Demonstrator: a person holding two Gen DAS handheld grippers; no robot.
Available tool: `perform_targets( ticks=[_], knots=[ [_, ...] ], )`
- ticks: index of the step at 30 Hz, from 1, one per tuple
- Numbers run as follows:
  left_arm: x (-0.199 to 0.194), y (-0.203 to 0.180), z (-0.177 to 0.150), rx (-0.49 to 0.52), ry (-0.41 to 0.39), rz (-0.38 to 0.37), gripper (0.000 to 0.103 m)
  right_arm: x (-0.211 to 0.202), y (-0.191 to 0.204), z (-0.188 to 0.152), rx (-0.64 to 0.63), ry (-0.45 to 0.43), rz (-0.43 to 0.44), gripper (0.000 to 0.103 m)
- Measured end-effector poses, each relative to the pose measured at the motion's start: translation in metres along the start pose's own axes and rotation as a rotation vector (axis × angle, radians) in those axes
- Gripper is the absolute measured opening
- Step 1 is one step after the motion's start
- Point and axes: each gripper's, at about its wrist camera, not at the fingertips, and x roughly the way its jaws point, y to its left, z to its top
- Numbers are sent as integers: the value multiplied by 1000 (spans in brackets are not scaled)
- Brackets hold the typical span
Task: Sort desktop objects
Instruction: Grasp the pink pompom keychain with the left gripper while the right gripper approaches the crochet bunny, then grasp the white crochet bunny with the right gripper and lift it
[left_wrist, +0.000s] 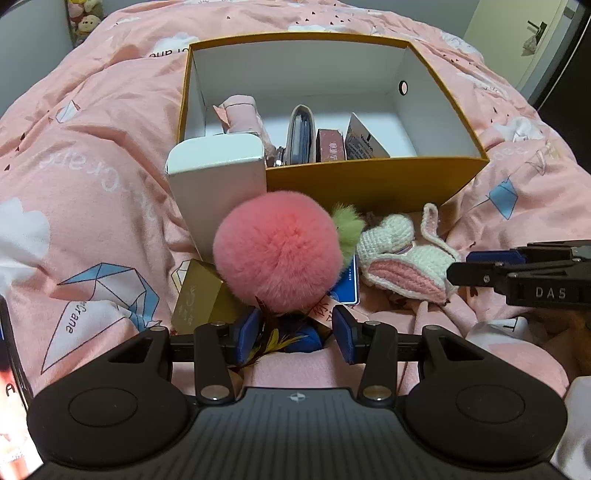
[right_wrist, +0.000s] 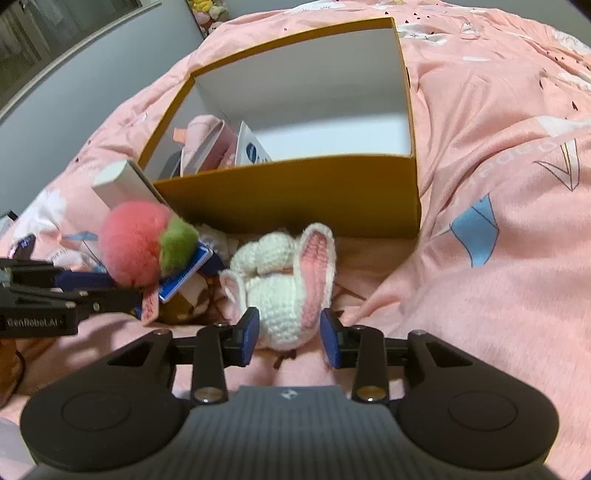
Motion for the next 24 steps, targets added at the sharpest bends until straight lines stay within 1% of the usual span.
perform_targets(
  ticks=[3, 6, 8, 10, 12, 14, 18, 20, 21, 24],
  knots=[
    [-2, 1, 1, -3, -17, -10, 51, -2, 1, 2, -10, -8, -9, 46],
    [-7, 0, 1, 3, -48, 3, 52, -1, 2, 1, -24, 2, -15, 49],
    [-11, 0, 2, 3, -76, 18, 56, 1, 2, 1, -26, 13, -24, 49],
    [-13, -1, 3, 6, -104, 30, 62, 3, 1, 1, -24, 23, -21, 50],
    [-12, -1, 5, 7, -123, 40, 63, 7, 0, 1, -26, 41, -14, 53],
    [-9, 0, 6, 1, -128, 44, 64, 11, 1, 1, -31, 49, -7, 54],
    [1, 1, 6, -13, -101, 59, 64, 24, 3, 7, -36, 70, 18, 60],
    [3, 1, 5, -10, -101, 66, 64, 35, 4, 11, -41, 91, 26, 62],
    [4, 1, 5, -6, -105, 69, 64, 42, 6, 12, -48, 103, 26, 64],
    [6, 2, 6, -12, -117, 64, 64, 56, 12, 10, -78, 133, 13, 64]
  ],
)
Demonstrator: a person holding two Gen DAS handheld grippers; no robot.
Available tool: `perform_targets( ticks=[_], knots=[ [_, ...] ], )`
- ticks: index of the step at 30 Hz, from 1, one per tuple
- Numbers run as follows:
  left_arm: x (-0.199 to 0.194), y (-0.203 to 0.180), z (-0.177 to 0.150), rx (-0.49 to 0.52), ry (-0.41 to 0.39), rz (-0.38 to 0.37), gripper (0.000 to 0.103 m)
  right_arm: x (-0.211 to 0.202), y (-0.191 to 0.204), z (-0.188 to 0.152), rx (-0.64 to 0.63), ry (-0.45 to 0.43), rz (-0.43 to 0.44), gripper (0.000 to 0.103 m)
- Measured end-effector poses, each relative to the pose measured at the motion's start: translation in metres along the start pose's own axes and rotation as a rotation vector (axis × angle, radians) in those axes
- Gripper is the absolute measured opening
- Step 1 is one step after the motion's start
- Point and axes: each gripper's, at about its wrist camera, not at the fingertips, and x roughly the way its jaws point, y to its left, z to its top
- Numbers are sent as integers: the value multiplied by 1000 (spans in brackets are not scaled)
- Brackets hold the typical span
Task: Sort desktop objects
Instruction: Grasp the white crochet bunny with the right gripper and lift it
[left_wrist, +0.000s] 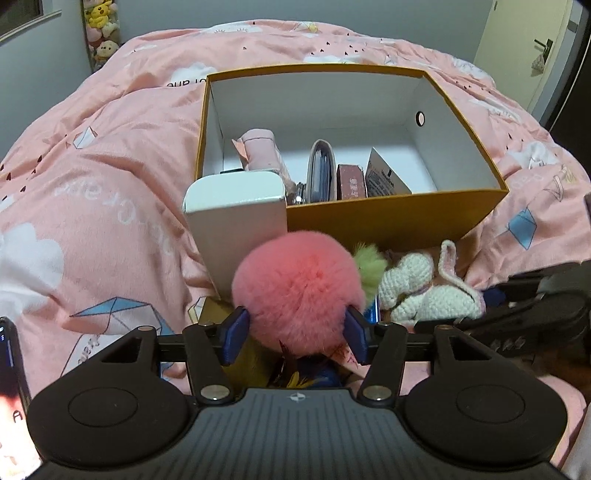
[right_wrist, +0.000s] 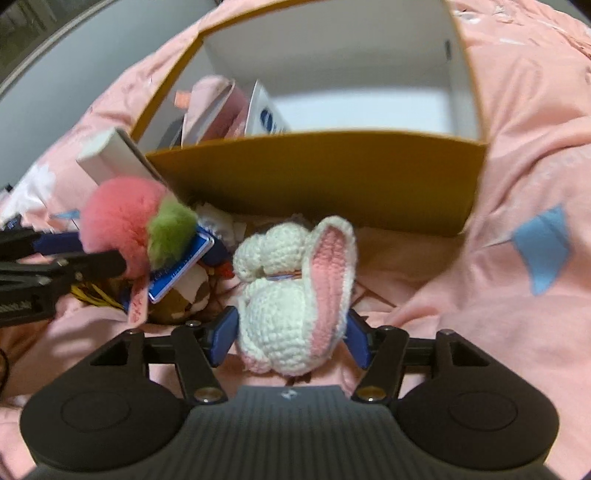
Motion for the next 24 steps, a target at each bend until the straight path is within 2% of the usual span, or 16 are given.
perform_targets(
  ticks=[4, 10, 15, 20, 24],
  knots=[
    [6, -3, 3, 9, -17, 12, 64, -1, 4, -4, -24, -16, -20, 57],
    [17, -12, 7, 43, -19, 22, 64, -23, 4, -7, -50, -64, -51, 56],
    [25, -15, 12, 55, -17, 29, 65, -33, -6, -4, -76, -91, -146, 56],
    [39, -11, 14, 27, 17, 13, 64, -22, -13, -2, -64, -60, -136, 59],
    [45, -4, 13, -17, 32, -22, 56, -7, -9, -1, -71, -40, -109, 61]
  ],
)
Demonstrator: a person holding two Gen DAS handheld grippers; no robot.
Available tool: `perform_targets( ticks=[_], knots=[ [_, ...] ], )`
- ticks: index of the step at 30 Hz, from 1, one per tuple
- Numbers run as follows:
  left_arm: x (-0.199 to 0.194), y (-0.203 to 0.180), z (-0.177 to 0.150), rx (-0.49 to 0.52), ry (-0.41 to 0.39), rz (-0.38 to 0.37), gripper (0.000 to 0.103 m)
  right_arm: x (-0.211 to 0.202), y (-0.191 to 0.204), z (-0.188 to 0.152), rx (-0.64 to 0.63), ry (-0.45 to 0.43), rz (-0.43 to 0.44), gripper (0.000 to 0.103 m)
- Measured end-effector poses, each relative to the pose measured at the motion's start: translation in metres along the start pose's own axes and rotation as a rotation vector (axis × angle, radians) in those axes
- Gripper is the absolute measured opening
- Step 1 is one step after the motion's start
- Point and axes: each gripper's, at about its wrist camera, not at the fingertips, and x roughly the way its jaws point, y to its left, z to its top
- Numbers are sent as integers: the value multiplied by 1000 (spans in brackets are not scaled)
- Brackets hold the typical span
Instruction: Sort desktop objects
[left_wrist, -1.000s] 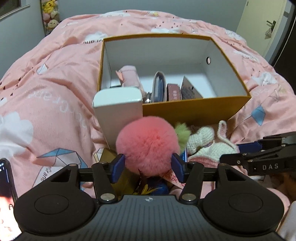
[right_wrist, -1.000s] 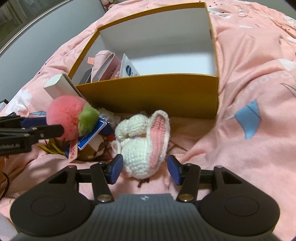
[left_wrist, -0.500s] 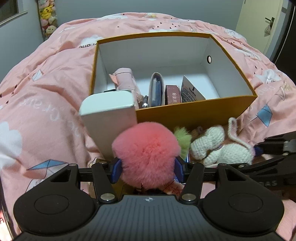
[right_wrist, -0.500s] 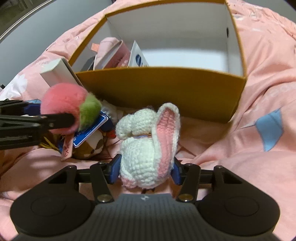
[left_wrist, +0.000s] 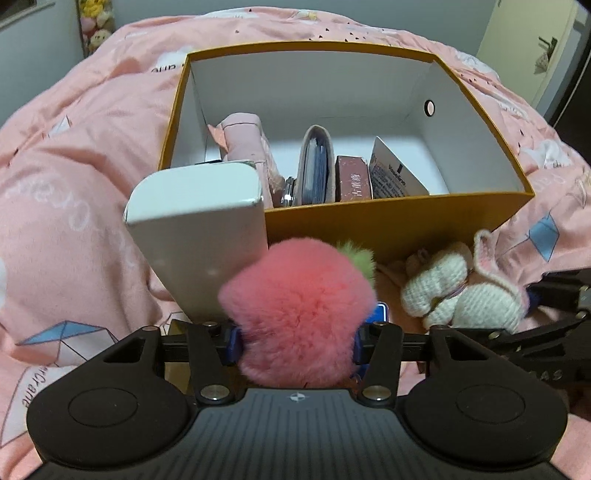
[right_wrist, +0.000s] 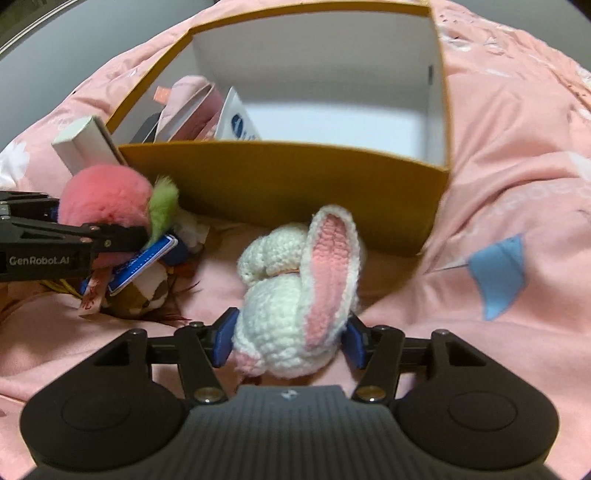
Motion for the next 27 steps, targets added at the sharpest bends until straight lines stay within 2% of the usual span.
perform_targets(
  ticks=[7, 15, 27],
  knots=[
    [-8, 3, -4, -6, -19, -15, 50, -13, 0, -2, 2, -29, 8, 56],
    [-31, 11, -8, -64, -39, -74, 49, -55, -8, -1, 38, -101, 59, 55],
    [-83, -7, 11, -50, -146, -141, 49, -114, 1, 20, 26, -251, 147, 55]
  ],
)
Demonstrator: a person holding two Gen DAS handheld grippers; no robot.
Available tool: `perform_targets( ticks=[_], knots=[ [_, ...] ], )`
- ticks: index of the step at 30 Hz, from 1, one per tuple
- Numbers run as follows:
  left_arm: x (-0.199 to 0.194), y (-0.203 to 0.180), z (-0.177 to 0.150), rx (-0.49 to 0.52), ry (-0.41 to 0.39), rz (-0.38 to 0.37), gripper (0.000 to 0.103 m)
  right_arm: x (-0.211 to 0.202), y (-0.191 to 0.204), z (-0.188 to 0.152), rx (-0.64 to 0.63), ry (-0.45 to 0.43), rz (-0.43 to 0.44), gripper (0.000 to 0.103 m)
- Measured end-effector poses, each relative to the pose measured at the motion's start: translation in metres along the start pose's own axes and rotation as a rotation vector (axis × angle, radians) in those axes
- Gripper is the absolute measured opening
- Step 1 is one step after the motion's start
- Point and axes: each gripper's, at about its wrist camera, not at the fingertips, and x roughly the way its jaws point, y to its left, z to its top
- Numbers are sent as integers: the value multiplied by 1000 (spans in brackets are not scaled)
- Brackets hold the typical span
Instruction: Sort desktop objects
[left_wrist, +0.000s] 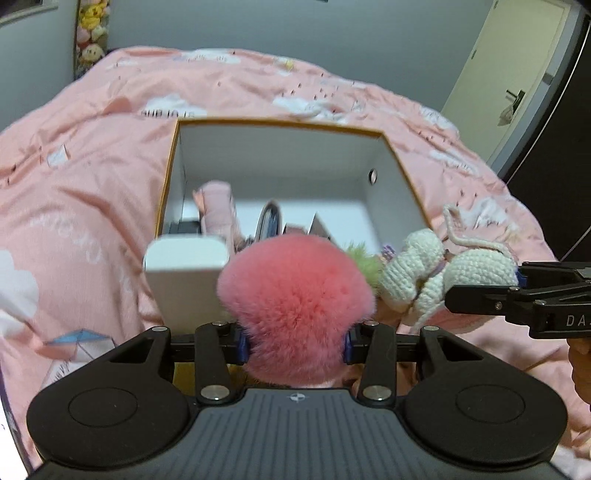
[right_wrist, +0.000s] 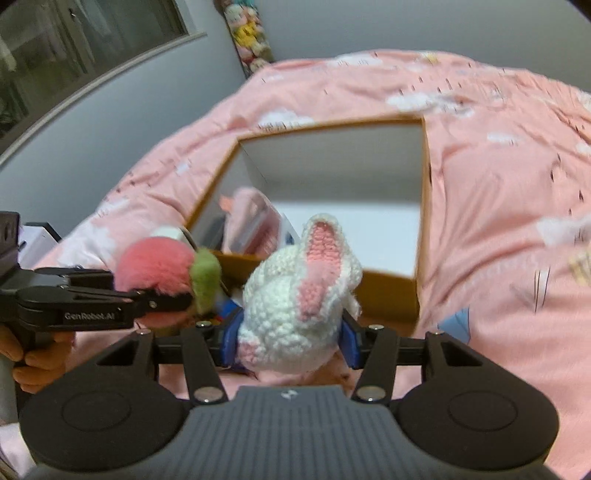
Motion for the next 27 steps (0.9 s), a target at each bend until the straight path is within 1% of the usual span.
perform_targets(
  ticks=[3, 8, 16, 21, 23, 27],
  knots=[
    [-7, -5, 11, 9, -32, 4, 49, -8, 7, 11, -25, -41, 8, 55],
    [-10, -12, 33, 6, -65, 17, 49, -12, 12, 31, -73, -84, 3, 54],
    [0, -26, 58, 21, -95, 29, 49, 5, 7, 58, -107, -139, -77, 54],
    [8, -29, 73, 32, -111, 55, 49, 29, -7, 72, -87, -123, -107, 54],
    [13, -28, 79, 30, -111, 56, 49, 40, -12, 75, -80, -107, -125, 54],
    [25, -23, 89, 24, -103, 65, 49, 58, -20, 79, -73, -82, -132, 54]
  ],
)
